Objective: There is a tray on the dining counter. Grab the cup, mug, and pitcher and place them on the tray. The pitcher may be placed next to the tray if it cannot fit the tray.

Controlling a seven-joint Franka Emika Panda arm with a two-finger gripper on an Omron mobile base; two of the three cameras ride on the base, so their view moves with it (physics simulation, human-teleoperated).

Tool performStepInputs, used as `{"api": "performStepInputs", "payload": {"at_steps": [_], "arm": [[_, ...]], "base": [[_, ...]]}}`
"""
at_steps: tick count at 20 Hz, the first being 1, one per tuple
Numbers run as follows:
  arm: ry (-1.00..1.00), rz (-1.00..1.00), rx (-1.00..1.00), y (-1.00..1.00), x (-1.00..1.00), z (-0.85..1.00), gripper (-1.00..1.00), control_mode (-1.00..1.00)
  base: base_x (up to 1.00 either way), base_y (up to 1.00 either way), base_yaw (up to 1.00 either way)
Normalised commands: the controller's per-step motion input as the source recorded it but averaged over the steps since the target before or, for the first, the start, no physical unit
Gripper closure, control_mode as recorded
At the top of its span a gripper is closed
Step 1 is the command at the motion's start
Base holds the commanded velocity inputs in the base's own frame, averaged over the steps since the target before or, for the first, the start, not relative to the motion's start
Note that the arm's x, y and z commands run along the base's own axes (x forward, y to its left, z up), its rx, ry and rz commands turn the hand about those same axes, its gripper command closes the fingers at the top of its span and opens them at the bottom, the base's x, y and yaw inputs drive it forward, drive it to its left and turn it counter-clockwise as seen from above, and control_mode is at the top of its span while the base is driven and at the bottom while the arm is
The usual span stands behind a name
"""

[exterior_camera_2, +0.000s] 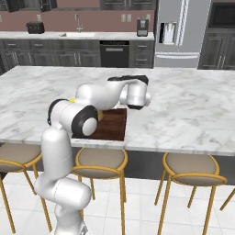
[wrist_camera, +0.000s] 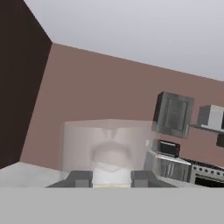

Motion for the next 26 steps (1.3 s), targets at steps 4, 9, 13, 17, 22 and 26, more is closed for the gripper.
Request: {"api": "performStepInputs", "payload": {"at_steps": [4,9,13,17,22,26], "arm": [[0.0,-0.23,0.0,0.0,0.25,-0.11,1.0,-1.0],[0.07,-0.17,0.04,0.0,0.25,-0.2,1.0,-1.0],[0.12,-0.14,0.07,-0.02,0.16,-0.26,1.0,-1.0],[0.12,-0.12,0.08,-0.02,0.22,-0.18,1.0,-1.0],[0.08,-0.1,0.04,0.0,0.26,-0.18,1.0,-1.0],[0.05,-0.08,0.01,0.0,0.18,-0.21,1.0,-1.0]], "base": [[0.0,0.0,0.0],[0.0,0.0,0.0],[0.0,0.0,0.0],[0.0,0.0,0.0],[0.0,0.0,0.0],[0.0,0.0,0.0]]}}
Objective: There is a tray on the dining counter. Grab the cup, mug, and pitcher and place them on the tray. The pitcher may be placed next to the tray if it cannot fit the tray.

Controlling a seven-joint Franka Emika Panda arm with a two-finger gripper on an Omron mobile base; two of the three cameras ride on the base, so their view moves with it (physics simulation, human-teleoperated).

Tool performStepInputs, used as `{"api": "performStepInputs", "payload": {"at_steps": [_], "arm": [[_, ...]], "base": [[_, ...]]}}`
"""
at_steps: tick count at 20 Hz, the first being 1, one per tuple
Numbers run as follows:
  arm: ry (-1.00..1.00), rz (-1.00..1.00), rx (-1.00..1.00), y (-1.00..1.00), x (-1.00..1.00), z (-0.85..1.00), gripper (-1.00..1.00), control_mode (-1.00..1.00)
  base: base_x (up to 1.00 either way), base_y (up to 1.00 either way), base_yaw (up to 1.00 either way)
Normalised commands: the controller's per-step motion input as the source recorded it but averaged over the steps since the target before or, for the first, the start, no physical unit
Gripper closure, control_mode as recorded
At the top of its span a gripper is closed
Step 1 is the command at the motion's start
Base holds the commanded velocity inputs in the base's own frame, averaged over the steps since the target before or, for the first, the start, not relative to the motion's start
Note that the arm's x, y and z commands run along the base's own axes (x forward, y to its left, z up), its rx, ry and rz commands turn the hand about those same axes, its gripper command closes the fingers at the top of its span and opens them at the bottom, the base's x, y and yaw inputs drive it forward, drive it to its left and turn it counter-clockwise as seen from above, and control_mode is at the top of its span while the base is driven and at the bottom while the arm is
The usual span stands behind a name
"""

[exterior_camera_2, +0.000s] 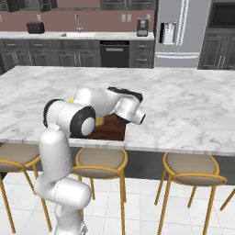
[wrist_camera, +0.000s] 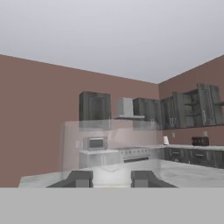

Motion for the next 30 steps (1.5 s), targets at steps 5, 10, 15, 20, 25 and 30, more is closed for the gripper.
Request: {"api": "performStepInputs", "payload": {"at_steps": [5,10,15,20,25,30], "arm": [[0.0,-0.04,0.0,0.0,0.1,-0.27,1.0,-1.0],[0.0,-0.01,0.0,0.0,0.19,-0.22,1.0,-1.0],[0.0,0.0,0.0,0.0,0.29,-0.12,1.0,-1.0],[0.0,0.0,0.0,0.0,0.32,-0.08,1.0,-1.0],[0.0,0.0,0.0,0.0,0.02,-0.26,1.0,-1.0],[0.0,0.0,0.0,0.0,0.0,-0.46,-1.0,-1.0]], "base": [[0.0,0.0,0.0],[0.0,0.0,0.0],[0.0,0.0,0.0],[0.0,0.0,0.0],[0.0,0.0,0.0],[0.0,0.0,0.0]]}}
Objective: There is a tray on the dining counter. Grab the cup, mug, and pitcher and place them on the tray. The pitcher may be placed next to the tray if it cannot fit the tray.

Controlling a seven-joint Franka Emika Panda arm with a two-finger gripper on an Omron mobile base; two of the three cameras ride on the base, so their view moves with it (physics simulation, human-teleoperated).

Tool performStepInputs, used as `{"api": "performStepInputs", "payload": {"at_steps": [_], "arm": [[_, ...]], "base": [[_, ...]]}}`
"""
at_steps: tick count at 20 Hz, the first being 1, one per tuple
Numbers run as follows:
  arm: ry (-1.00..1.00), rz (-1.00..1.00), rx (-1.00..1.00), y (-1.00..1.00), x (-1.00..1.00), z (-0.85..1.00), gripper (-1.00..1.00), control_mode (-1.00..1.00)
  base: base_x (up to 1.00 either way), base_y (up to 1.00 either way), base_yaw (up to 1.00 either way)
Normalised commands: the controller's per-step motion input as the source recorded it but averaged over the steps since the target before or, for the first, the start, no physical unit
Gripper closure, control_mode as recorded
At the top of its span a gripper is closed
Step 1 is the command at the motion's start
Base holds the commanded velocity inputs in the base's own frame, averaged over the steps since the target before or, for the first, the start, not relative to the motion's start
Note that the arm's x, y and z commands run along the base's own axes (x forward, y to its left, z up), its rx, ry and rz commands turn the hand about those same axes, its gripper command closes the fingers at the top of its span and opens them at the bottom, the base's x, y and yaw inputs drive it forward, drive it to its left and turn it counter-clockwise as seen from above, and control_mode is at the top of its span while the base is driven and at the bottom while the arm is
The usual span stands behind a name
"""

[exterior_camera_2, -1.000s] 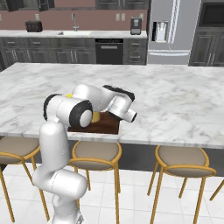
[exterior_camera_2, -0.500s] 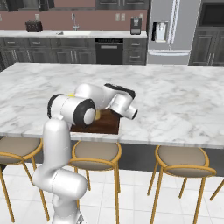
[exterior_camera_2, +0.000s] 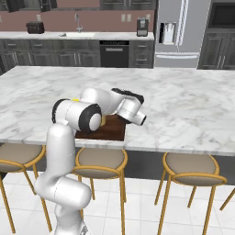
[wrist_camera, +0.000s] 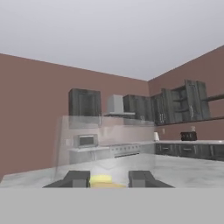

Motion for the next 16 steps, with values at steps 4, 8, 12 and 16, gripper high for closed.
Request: {"api": "performStepInputs", "payload": {"at_steps": [4,8,12,16], "arm": [[0.0,0.0,0.0,0.0,-0.02,-0.41,-1.0,-1.0],[0.0,0.0,0.0,0.0,-0.19,-0.27,-1.0,-1.0],[0.0,-0.01,0.0,0.0,-0.25,-0.09,-1.0,-1.0],[0.0,-0.04,-0.02,-0.03,-0.26,0.0,-1.0,-1.0]], "base": [[0.0,0.0,0.0],[0.0,0.0,0.0],[0.0,0.0,0.0],[0.0,0.0,0.0]]}}
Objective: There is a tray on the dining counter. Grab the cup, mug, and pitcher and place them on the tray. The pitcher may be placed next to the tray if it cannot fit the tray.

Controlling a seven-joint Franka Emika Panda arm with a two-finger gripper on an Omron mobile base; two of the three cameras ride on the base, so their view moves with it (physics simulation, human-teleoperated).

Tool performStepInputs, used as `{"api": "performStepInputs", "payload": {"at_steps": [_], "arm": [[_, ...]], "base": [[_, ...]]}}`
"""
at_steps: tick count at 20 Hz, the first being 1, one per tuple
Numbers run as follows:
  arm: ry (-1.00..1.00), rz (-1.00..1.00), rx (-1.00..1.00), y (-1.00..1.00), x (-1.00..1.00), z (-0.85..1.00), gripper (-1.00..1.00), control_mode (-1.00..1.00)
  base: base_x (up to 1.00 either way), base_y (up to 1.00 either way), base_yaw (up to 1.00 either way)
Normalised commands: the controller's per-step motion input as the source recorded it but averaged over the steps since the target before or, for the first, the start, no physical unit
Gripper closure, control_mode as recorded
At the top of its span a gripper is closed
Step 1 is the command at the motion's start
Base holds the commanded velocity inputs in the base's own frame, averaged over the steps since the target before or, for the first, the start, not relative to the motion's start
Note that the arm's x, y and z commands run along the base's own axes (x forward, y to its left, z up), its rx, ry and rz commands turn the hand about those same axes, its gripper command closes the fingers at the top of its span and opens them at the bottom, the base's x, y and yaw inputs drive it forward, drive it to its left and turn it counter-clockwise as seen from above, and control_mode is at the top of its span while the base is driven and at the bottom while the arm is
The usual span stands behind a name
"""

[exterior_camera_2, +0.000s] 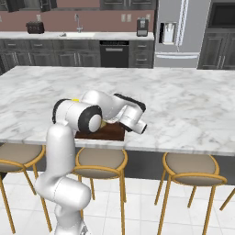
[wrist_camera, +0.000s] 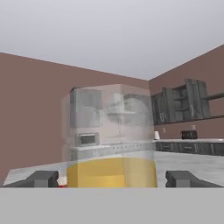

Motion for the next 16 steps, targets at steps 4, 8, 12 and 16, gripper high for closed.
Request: {"api": "performStepInputs", "payload": {"at_steps": [4,8,12,16], "arm": [[0.0,-0.06,-0.05,-0.17,-0.46,0.01,-1.0,-1.0],[-0.06,-0.06,-0.11,-0.22,-0.85,0.14,-1.0,-1.0],[-0.1,-0.06,-0.16,-0.14,-0.98,0.38,-1.0,-1.0],[-0.14,-0.04,-0.21,-0.07,-0.96,0.54,-1.0,-1.0]], "base": [[0.0,0.0,0.0],[0.0,0.0,0.0],[0.0,0.0,0.0],[0.0,0.0,0.0]]}}
